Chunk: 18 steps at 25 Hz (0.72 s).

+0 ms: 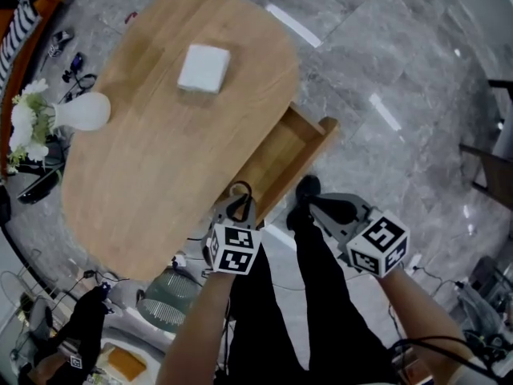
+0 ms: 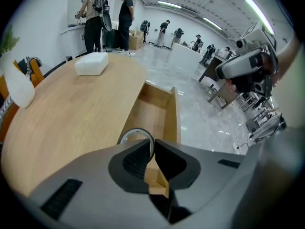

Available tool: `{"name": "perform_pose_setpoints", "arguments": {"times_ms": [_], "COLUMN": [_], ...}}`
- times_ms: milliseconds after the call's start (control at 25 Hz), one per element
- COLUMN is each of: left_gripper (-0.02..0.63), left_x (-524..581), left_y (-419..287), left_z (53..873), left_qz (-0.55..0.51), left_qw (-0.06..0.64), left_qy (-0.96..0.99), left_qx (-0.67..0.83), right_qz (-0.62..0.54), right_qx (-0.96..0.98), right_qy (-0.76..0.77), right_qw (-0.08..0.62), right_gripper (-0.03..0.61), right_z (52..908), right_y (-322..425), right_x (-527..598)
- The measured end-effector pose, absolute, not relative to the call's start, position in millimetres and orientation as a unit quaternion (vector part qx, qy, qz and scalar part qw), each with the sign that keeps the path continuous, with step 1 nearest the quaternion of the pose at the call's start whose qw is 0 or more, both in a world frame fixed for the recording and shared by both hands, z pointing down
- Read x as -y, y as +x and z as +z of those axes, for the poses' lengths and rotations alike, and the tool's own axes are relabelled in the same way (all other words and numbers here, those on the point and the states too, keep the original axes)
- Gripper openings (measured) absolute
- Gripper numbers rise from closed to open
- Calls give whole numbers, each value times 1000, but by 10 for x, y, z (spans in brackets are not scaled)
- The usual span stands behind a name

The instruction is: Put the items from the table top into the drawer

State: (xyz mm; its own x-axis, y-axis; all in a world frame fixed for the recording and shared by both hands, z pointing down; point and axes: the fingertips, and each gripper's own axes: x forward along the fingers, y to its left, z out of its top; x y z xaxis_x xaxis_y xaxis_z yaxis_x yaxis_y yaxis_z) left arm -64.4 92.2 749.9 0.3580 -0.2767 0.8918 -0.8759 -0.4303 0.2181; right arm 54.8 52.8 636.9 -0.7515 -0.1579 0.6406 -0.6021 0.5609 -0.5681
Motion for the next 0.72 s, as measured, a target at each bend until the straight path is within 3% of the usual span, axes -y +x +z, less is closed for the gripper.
{"name": "perform_pose_setpoints", "arguments": {"times_ms": [720], "left_gripper": [51], "left_x": [-863], "left_y": [-820], "left_z": [7544], "left_qz": [377], "left_qw": [412], "left_qy": [699], "left_qx": [447], "right_qz": [413], "right_qx": [839], "right_qy": [207], "right_qw": [287], "right_gripper": [44], "right_z": [6503], "right_y": [529], "right_x": [-513]}}
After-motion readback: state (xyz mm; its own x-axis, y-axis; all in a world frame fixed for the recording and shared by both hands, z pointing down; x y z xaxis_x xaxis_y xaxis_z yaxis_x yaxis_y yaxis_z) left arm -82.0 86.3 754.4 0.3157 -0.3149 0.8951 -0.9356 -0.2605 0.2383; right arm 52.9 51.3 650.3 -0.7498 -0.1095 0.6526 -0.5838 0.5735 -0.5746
